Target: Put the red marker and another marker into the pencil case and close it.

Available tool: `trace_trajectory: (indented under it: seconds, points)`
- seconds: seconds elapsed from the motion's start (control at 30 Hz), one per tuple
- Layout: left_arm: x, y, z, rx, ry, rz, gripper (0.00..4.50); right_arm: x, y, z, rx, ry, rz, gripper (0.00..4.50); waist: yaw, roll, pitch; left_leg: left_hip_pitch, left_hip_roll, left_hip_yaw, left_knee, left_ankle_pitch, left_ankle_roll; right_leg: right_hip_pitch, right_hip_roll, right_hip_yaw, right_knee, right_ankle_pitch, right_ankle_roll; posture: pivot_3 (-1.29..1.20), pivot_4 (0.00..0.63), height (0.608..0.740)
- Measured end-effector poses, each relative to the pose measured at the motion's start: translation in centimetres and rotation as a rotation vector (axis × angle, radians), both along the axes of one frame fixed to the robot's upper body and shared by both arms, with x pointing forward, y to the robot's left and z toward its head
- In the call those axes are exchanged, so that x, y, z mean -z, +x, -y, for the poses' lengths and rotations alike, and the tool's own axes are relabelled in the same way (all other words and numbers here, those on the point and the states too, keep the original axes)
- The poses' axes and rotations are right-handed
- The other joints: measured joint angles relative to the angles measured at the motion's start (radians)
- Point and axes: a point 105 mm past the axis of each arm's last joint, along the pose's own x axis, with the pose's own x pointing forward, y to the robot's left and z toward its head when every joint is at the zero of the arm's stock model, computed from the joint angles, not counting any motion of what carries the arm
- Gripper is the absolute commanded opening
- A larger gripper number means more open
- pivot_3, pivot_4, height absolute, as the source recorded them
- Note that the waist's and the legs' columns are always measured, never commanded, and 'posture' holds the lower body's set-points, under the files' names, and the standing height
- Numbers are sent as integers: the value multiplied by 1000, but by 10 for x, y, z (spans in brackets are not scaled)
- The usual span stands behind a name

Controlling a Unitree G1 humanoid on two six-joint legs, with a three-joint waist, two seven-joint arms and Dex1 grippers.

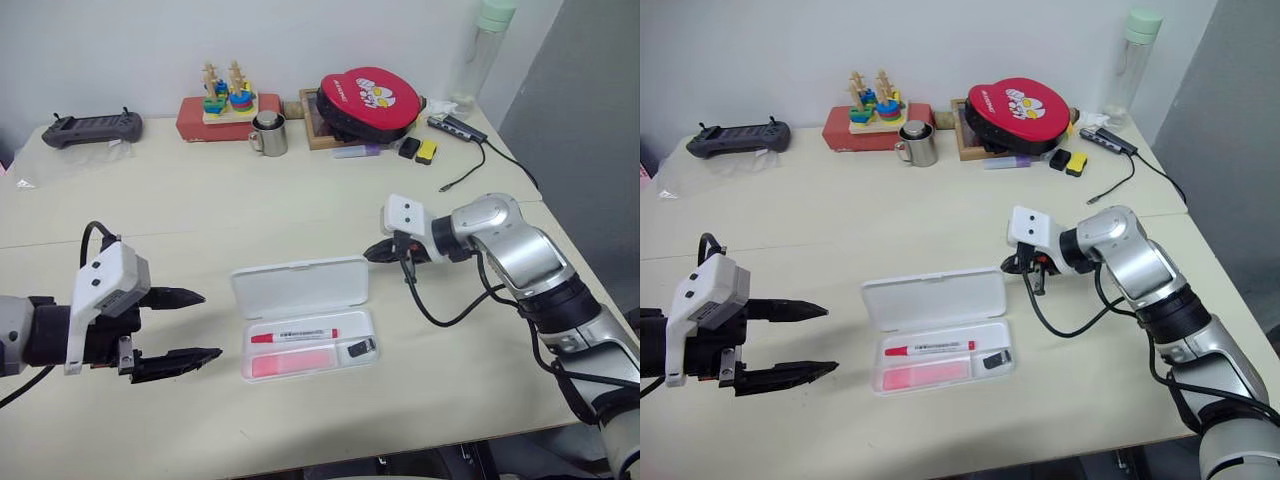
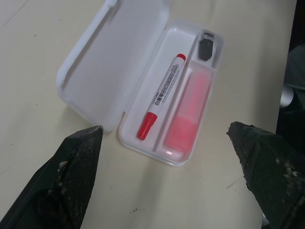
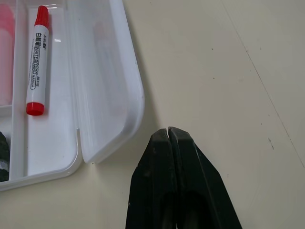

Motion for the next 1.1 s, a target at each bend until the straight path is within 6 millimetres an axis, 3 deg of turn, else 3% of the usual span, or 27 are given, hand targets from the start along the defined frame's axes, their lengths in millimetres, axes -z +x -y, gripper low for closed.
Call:
trace_trajectory:
  seconds: [0.13,0.3,0.63,0.77,1.1]
  points:
    - [3,-1,-1,-9,-1,-4,4500,-2,-3,-8,-24,16,-2,10,0,0,0,0,0,0,0,0,0,0,0,0,0,0,0,0,150,740]
    - [4,3,-1,-18,-1,18,4500,-13,-23,-21,-132,22,3,10,1,0,0,0,0,0,0,0,0,0,0,0,0,0,0,0,150,740]
    - [4,11,5,-23,-1,44,4500,-2,-44,-25,-188,-19,-36,10,3,-1,0,0,0,-1,0,0,0,0,0,-1,0,0,0,0,150,740]
    - [-2,16,1,-31,12,58,4500,23,-56,-26,-198,-45,-121,10,3,0,0,0,0,0,0,0,0,0,0,0,0,0,0,0,150,740]
    - [-3,18,1,-26,16,53,4500,20,-68,-34,-229,-46,-121,10,2,0,0,0,0,0,0,0,0,0,0,0,0,0,0,0,150,740]
